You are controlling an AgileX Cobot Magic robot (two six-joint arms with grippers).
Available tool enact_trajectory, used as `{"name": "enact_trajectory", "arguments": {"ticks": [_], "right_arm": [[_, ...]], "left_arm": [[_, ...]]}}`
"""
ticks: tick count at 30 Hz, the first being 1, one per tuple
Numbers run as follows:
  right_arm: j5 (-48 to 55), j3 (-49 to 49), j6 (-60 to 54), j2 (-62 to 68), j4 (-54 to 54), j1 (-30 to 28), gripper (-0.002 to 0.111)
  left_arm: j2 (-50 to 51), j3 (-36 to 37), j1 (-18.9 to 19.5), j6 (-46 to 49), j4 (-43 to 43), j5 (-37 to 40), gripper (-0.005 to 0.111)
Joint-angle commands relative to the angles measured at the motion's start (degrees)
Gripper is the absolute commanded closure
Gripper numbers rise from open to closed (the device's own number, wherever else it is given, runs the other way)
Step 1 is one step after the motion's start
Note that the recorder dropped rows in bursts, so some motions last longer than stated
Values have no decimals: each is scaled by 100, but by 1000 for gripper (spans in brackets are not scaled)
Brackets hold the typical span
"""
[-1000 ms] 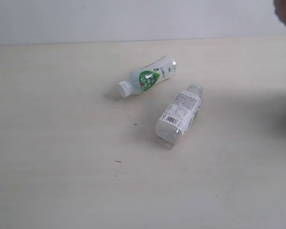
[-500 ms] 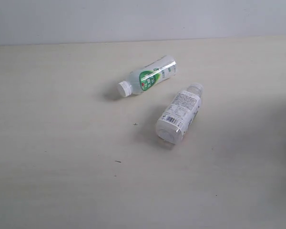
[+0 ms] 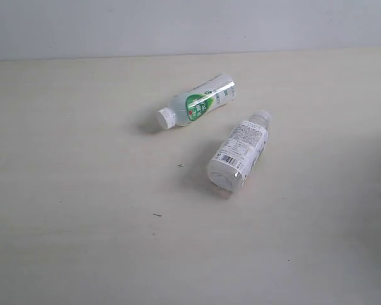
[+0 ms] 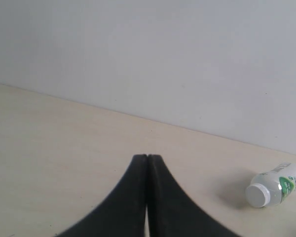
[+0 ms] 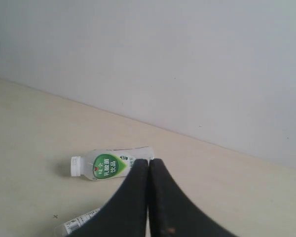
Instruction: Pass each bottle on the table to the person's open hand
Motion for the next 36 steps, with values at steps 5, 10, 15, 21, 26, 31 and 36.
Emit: {"name": "enact_trajectory", "arguments": {"ticks": [5,10,15,21,26,31,36], "right_arm": [[232,11,-20,-113,9,-20,108],[242,11,-20,-113,9,-20,108],[155,11,-20,-113,9,-20,108],[155,11,-20,-113,9,-20,108],[155,11,-20,-113,9,-20,108],[191,11,-20,-609,9,-20,108],[195,11,-20,-2119,9,-20,108]], "left_arm": [[-35,-2,15,-2,17,-9,107],[-35,-2,15,-2,17,-9,107],[-35,-2,15,-2,17,-9,107],[-35,-2,15,-2,17,-9,107],[-35,-2,15,-2,17,-9,107],[-35,-2,15,-2,17,-9,107],[-35,-2,15,-2,17,-9,107]]}}
